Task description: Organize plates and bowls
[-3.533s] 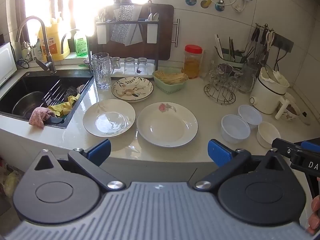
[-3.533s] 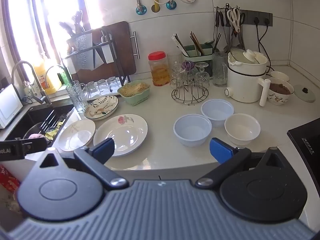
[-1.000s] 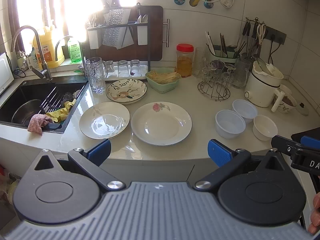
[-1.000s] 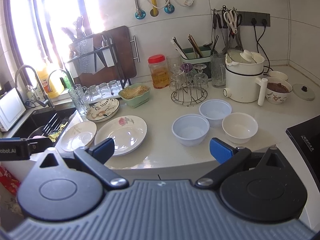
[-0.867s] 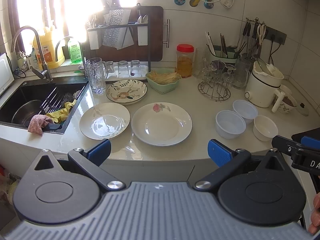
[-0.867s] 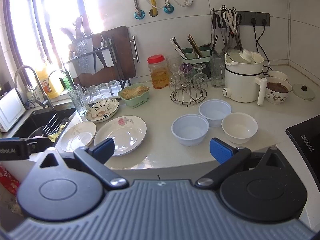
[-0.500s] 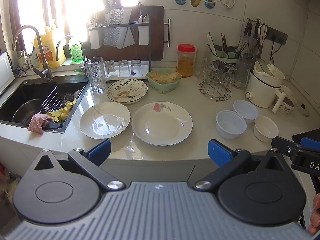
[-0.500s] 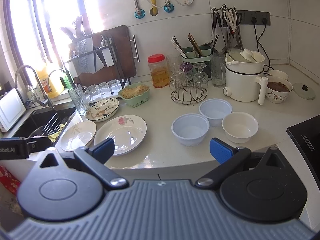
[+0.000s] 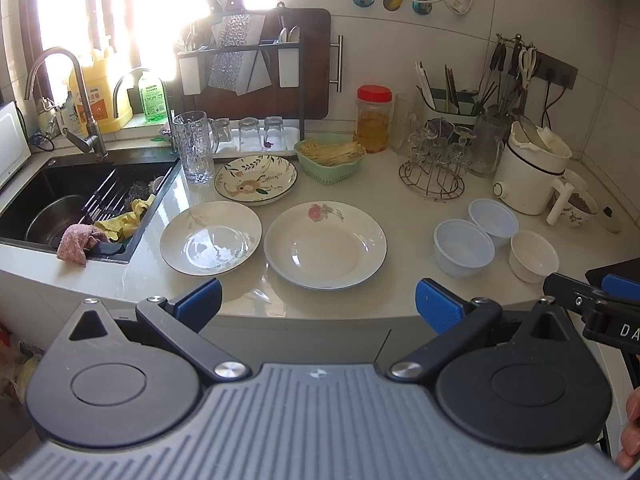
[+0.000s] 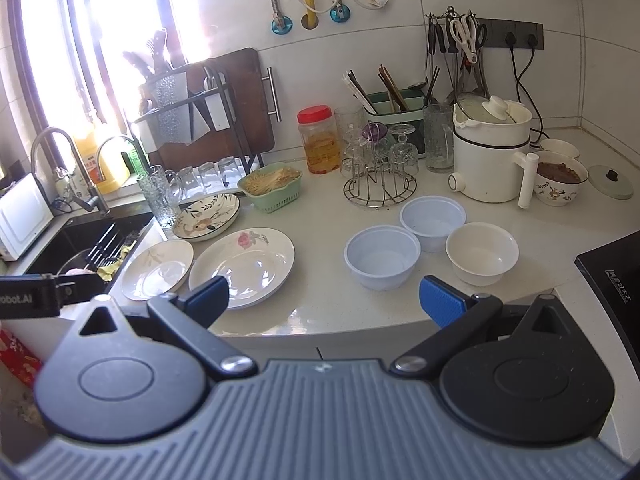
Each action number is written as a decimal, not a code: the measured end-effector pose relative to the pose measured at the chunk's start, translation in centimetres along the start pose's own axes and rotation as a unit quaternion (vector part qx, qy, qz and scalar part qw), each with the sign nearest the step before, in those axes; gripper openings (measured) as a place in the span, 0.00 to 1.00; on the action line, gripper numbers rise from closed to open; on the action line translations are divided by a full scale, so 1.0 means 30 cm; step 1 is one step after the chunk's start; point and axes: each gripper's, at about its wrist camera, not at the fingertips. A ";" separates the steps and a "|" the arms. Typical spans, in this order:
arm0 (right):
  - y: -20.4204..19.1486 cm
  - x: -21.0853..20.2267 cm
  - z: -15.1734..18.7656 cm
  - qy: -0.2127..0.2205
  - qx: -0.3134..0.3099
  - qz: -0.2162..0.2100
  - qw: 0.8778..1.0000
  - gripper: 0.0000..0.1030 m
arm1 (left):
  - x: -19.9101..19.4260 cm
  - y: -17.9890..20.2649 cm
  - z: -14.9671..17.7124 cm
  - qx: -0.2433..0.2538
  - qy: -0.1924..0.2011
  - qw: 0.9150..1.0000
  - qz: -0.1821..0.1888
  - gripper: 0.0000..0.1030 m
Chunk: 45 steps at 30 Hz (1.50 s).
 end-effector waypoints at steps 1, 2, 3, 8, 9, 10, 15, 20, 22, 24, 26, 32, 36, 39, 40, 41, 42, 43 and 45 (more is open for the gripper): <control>0.000 0.000 0.000 0.000 0.000 0.000 1.000 1.00 | 0.001 0.000 0.003 0.000 0.000 1.000 0.000 1.00; -0.001 0.001 0.001 -0.001 0.000 0.000 1.000 1.00 | 0.002 -0.001 0.003 0.001 0.000 1.000 0.000 1.00; -0.001 0.002 0.001 -0.001 0.000 0.000 1.000 1.00 | 0.002 -0.002 0.003 0.000 0.000 1.000 0.000 1.00; 0.000 0.002 0.000 -0.001 -0.001 0.000 1.000 1.00 | 0.001 0.001 0.003 0.000 0.000 1.000 0.000 1.00; -0.001 0.002 0.001 -0.001 -0.001 0.000 1.000 1.00 | 0.001 -0.001 0.003 0.000 0.000 1.000 0.000 1.00; -0.001 0.002 0.000 -0.001 -0.001 0.000 1.000 1.00 | 0.001 0.000 0.003 0.000 0.000 1.000 0.000 1.00; -0.002 0.003 0.000 0.000 -0.001 -0.001 1.000 1.00 | 0.004 -0.001 0.004 0.000 0.001 1.000 -0.001 1.00; -0.008 0.004 0.001 0.000 -0.002 -0.001 1.000 1.00 | 0.004 0.000 0.004 0.000 0.001 1.000 -0.002 1.00; -0.007 0.004 0.001 -0.001 -0.001 -0.002 1.000 1.00 | 0.003 0.000 0.004 0.000 0.000 1.000 -0.001 1.00; -0.003 0.005 -0.001 -0.002 0.000 -0.003 1.000 1.00 | 0.004 0.001 0.003 0.000 0.000 1.000 -0.002 1.00; -0.005 0.006 0.001 -0.003 0.000 -0.004 1.000 1.00 | 0.004 0.006 0.004 0.002 -0.001 1.000 -0.003 1.00; -0.013 0.010 -0.004 -0.010 -0.005 -0.013 1.000 1.00 | 0.009 0.000 0.004 0.006 -0.005 1.000 -0.012 1.00; -0.022 0.018 -0.003 -0.011 -0.009 -0.015 1.000 1.00 | 0.025 -0.018 0.002 0.007 -0.009 1.000 -0.017 1.00; -0.029 0.031 -0.003 -0.012 -0.008 -0.011 1.000 1.00 | 0.049 -0.032 -0.006 0.009 -0.013 1.000 -0.014 1.00; -0.031 0.037 -0.004 -0.013 -0.007 -0.010 1.000 1.00 | 0.058 -0.037 -0.010 0.009 -0.014 1.000 -0.012 1.00; -0.033 0.042 -0.005 -0.013 -0.004 -0.007 1.000 1.00 | 0.067 -0.042 -0.016 0.010 -0.015 1.000 -0.010 1.00; -0.037 0.048 -0.006 -0.014 -0.002 -0.006 1.000 1.00 | 0.080 -0.046 -0.024 0.011 -0.016 1.000 -0.008 1.00; -0.042 0.053 -0.010 -0.014 0.000 -0.004 1.000 1.00 | 0.088 -0.050 -0.031 0.013 -0.017 1.000 -0.006 1.00; -0.050 0.065 -0.020 -0.013 0.003 -0.002 1.000 1.00 | 0.106 -0.057 -0.047 0.018 -0.014 1.000 -0.001 1.00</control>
Point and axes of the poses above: each gripper's, at about its wrist camera, not at the fingertips, and x roughly the way its jaws point, y to its right, z to its underside, and after that the axes turned 1 degree about -z, right-handed
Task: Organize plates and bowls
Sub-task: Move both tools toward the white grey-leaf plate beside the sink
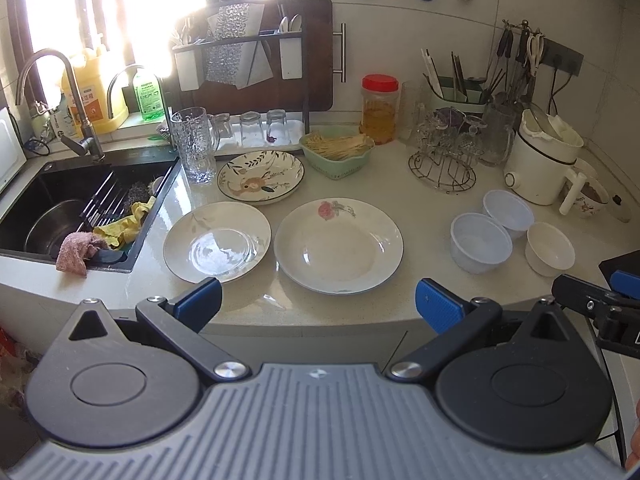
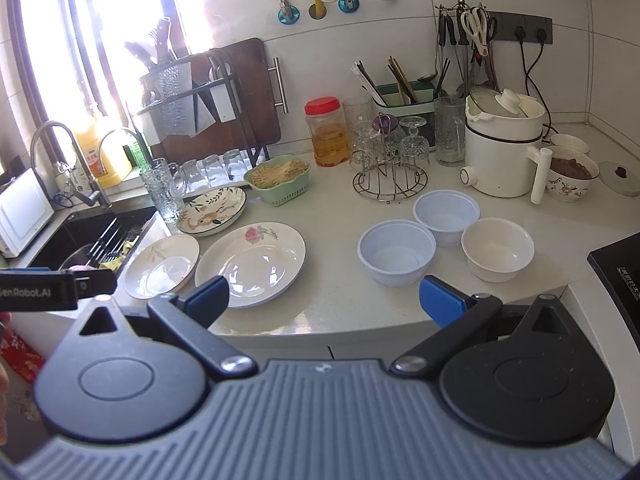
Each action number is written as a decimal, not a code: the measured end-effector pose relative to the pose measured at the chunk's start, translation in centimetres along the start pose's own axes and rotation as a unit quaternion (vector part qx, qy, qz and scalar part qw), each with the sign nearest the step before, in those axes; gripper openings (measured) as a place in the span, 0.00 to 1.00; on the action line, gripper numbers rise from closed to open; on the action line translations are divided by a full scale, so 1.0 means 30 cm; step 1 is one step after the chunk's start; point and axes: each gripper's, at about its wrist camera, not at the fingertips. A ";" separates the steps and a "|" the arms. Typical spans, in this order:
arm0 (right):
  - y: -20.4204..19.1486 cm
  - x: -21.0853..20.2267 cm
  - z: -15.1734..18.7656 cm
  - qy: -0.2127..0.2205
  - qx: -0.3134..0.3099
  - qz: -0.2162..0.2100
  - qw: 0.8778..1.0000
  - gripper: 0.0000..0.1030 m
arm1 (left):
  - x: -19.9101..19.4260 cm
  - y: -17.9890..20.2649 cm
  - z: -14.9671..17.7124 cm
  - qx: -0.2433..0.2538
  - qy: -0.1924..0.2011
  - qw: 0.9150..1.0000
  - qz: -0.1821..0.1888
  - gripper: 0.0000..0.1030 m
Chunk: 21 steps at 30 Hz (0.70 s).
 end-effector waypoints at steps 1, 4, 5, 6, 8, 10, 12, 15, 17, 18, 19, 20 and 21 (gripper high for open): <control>-0.008 0.008 -0.004 -0.001 0.001 0.001 1.000 1.00 | 0.014 -0.004 -0.013 0.004 0.000 1.000 0.001 1.00; -0.025 0.031 -0.014 -0.004 -0.001 0.001 1.000 1.00 | 0.045 -0.026 -0.040 0.003 -0.001 1.000 0.003 1.00; -0.032 0.040 -0.016 -0.005 0.000 0.003 1.000 1.00 | 0.053 -0.036 -0.046 0.002 -0.002 1.000 0.005 1.00; -0.038 0.048 -0.019 -0.006 0.001 0.005 1.000 1.00 | 0.066 -0.044 -0.055 0.002 -0.003 1.000 0.006 1.00; -0.050 0.065 -0.022 -0.009 0.003 0.005 1.000 1.00 | 0.092 -0.061 -0.067 0.006 -0.008 1.000 0.005 1.00; -0.062 0.083 -0.024 -0.011 0.006 0.007 1.000 1.00 | 0.117 -0.078 -0.081 0.009 -0.012 1.000 0.005 1.00; -0.075 0.104 -0.028 -0.015 0.008 0.009 1.000 1.00 | 0.139 -0.097 -0.094 0.008 -0.014 1.000 0.008 1.00; -0.095 0.131 -0.035 -0.020 0.011 0.009 1.000 1.00 | 0.174 -0.121 -0.115 0.009 -0.019 1.000 0.010 1.00; -0.108 0.145 -0.038 -0.022 0.011 0.010 1.000 1.00 | 0.196 -0.138 -0.126 0.010 -0.021 1.000 0.012 1.00; -0.114 0.152 -0.041 -0.023 0.011 0.010 1.000 1.00 | 0.206 -0.145 -0.130 0.011 -0.022 1.000 0.014 1.00; -0.120 0.158 -0.043 -0.024 0.011 0.011 1.000 1.00 | 0.217 -0.153 -0.136 0.012 -0.023 1.000 0.015 1.00; -0.126 0.166 -0.044 -0.026 0.010 0.011 1.000 1.00 | 0.228 -0.161 -0.141 0.012 -0.024 1.000 0.015 1.00; -0.132 0.175 -0.044 -0.027 0.009 0.010 1.000 1.00 | 0.237 -0.169 -0.145 0.012 -0.025 0.999 0.015 1.00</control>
Point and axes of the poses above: each gripper's, at about its wrist camera, not at the fingertips, and x roughly the way its jaws point, y to its right, z to its underside, and after that the axes turned 1 degree about -z, right-handed
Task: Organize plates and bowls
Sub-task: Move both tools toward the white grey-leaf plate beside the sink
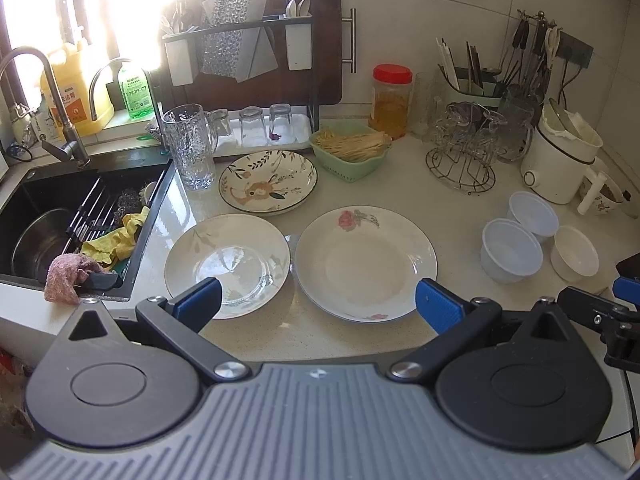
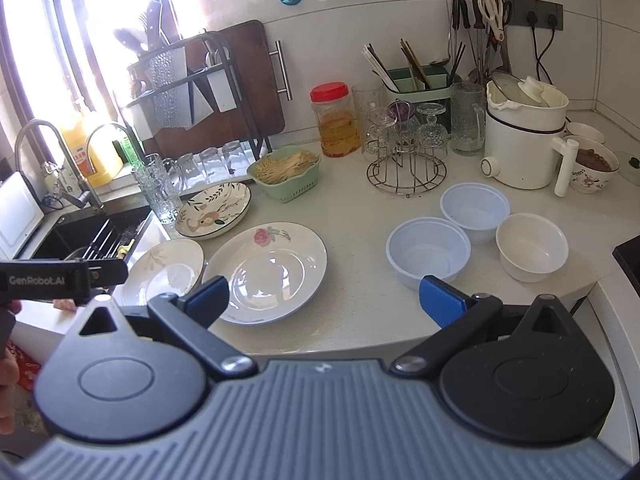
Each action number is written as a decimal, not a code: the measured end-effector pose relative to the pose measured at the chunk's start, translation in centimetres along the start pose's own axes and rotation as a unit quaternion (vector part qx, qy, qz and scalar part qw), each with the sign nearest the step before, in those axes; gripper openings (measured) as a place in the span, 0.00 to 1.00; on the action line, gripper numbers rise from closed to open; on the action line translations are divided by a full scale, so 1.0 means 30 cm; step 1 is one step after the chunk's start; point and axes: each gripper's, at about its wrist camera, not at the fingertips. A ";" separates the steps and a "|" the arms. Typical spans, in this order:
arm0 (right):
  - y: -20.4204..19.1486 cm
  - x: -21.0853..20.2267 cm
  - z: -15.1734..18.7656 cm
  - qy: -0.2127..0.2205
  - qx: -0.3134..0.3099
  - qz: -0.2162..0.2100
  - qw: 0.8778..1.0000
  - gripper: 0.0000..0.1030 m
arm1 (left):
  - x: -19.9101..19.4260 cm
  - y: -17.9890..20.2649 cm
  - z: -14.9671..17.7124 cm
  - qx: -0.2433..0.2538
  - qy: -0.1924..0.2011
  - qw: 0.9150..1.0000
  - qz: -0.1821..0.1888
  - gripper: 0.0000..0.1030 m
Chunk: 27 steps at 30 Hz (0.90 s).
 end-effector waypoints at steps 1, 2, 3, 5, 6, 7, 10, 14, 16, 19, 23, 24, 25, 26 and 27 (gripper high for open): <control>-0.006 0.009 -0.002 -0.002 -0.001 0.001 1.000 1.00 | 0.010 -0.007 -0.005 0.000 -0.001 1.000 0.001 1.00; -0.013 0.019 -0.004 -0.005 -0.001 0.003 1.000 1.00 | 0.020 -0.015 -0.009 0.000 -0.003 1.000 0.002 1.00; -0.021 0.028 -0.005 -0.008 -0.001 0.005 1.000 1.00 | 0.031 -0.025 -0.013 0.000 -0.005 1.000 0.002 1.00; -0.039 0.049 -0.010 -0.012 -0.001 0.005 1.000 1.00 | 0.054 -0.044 -0.023 0.000 -0.008 1.000 0.005 1.00; -0.049 0.058 -0.011 -0.013 -0.001 0.005 1.000 1.00 | 0.067 -0.053 -0.028 0.001 -0.010 1.000 0.006 1.00; -0.059 0.067 -0.012 -0.014 -0.001 0.005 1.000 1.00 | 0.079 -0.064 -0.034 0.001 -0.012 1.000 0.007 1.00; -0.094 0.100 -0.017 -0.018 0.001 0.007 1.000 1.00 | 0.117 -0.101 -0.053 0.004 -0.016 1.000 0.012 1.00; -0.147 0.149 -0.018 -0.024 0.010 0.004 1.000 1.00 | 0.166 -0.162 -0.072 0.011 -0.020 1.000 0.016 1.00; -0.174 0.176 -0.016 -0.028 0.017 0.001 0.999 1.00 | 0.197 -0.200 -0.078 0.013 -0.024 0.999 0.020 1.00; -0.219 0.223 -0.005 -0.030 0.026 -0.010 0.999 1.00 | 0.251 -0.262 -0.081 0.019 -0.030 0.999 0.028 1.00; -0.302 0.305 0.013 -0.056 0.028 0.003 0.998 0.95 | 0.339 -0.348 -0.075 0.035 -0.041 0.998 0.035 1.00; -0.320 0.325 0.018 -0.060 0.026 -0.001 0.998 0.95 | 0.361 -0.370 -0.071 0.039 -0.042 0.998 0.036 1.00; -0.340 0.345 0.024 -0.066 0.024 -0.004 0.998 0.94 | 0.387 -0.393 -0.069 0.043 -0.046 0.997 0.037 1.00; -0.358 0.363 0.029 -0.070 0.023 -0.007 0.997 0.92 | 0.412 -0.416 -0.066 0.044 -0.050 0.997 0.039 1.00; -0.379 0.381 0.035 -0.073 0.022 -0.012 0.997 0.89 | 0.440 -0.443 -0.063 0.044 -0.055 0.997 0.042 1.00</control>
Point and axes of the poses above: each gripper's, at about its wrist camera, not at the fingertips, and x roughly the way its jaws point, y to its right, z to its underside, and after that the axes turned 1 degree about -z, right-handed
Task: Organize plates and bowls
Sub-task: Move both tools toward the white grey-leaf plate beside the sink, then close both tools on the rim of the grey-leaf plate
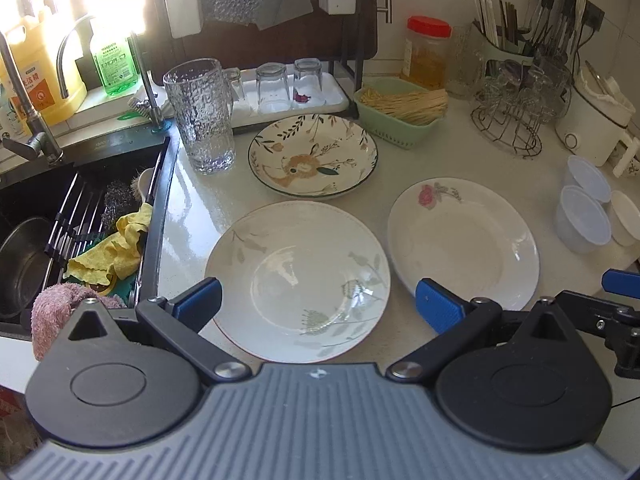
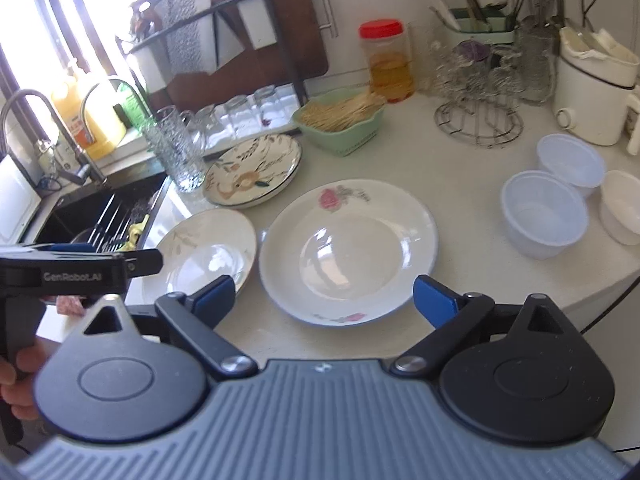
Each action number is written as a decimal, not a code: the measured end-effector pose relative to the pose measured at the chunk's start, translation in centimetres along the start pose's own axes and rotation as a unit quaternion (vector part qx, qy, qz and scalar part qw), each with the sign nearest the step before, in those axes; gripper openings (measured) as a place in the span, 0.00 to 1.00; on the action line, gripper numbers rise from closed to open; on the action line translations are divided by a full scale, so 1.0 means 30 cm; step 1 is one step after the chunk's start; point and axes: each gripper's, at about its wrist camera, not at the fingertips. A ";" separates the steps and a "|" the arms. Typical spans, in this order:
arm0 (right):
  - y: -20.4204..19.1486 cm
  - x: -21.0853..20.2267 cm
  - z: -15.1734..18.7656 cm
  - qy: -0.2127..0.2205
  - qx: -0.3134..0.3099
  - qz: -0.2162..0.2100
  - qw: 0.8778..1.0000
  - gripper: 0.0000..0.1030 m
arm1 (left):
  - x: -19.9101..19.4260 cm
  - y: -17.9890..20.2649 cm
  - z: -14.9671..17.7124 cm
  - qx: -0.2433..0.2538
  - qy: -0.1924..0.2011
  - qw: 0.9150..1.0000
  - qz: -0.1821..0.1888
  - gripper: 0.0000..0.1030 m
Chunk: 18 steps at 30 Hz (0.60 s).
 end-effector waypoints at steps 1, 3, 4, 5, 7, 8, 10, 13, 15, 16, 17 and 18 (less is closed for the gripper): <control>-0.017 0.017 0.003 -0.004 -0.002 -0.003 1.000 0.87 | 0.027 -0.031 0.001 -0.002 -0.005 1.000 0.004 1.00; -0.053 0.057 0.012 -0.012 0.001 -0.007 1.000 0.84 | 0.068 -0.080 0.003 -0.004 -0.014 1.000 0.009 1.00; -0.068 0.074 0.017 -0.016 0.002 -0.008 1.000 0.81 | 0.090 -0.107 0.006 -0.003 -0.019 1.000 0.008 1.00; -0.087 0.096 0.022 -0.022 0.004 -0.009 1.000 0.78 | 0.111 -0.132 0.006 -0.001 -0.024 1.000 0.003 1.00; -0.121 0.136 0.035 -0.032 0.011 -0.018 0.999 0.75 | 0.151 -0.183 0.010 0.001 -0.030 1.000 0.000 1.00; -0.137 0.152 0.043 -0.033 0.015 -0.023 0.999 0.75 | 0.174 -0.214 0.010 -0.001 -0.036 0.999 0.001 1.00; -0.173 0.186 0.058 -0.033 0.013 -0.023 0.999 0.75 | 0.213 -0.263 0.013 -0.002 -0.046 0.999 0.002 1.00; -0.219 0.225 0.076 -0.027 0.003 -0.037 0.999 0.73 | 0.268 -0.334 0.020 -0.009 -0.055 0.998 0.006 0.99; -0.244 0.254 0.082 -0.036 0.004 -0.040 0.999 0.63 | 0.304 -0.377 0.024 -0.019 -0.062 0.998 0.016 0.92; -0.252 0.268 0.083 -0.044 0.006 -0.037 0.998 0.58 | 0.324 -0.395 0.025 -0.023 -0.068 0.997 0.018 0.86; -0.255 0.283 0.084 -0.051 0.010 -0.037 0.998 0.55 | 0.341 -0.412 0.025 -0.030 -0.071 0.997 0.023 0.84; -0.256 0.297 0.085 -0.056 0.017 -0.034 0.998 0.52 | 0.356 -0.427 0.026 -0.037 -0.074 0.996 0.029 0.81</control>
Point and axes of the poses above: each gripper's, at about its wrist camera, not at the fingertips, and x roughly the way its jaws point, y to its right, z to its underside, and after that the axes turned 1 degree about -z, right-handed
